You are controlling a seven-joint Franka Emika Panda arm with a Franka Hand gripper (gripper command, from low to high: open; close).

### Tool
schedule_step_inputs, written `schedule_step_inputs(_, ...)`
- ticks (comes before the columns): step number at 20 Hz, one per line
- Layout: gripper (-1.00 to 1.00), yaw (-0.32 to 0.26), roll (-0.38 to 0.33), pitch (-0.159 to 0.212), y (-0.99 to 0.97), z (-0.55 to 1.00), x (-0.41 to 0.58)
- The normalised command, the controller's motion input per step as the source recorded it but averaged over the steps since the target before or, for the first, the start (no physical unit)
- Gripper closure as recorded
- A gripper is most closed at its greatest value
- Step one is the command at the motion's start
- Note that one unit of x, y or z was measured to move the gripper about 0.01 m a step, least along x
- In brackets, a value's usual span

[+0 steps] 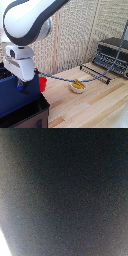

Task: Please shift your gripper toward the book. Carefully hold the book with your gripper. Gently transport the book using your gripper to the caddy's front section. Safely let the book go into the caddy's front area.

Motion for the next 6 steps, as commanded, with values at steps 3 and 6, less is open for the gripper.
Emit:
schedule_step_inputs(3,-1.0,-0.017,0.058,0.089,-0.28,0.25,0.01)
schedule_step_inputs(6,-1.0,-0.036,0.102,0.126,-0.29,0.47,0.04)
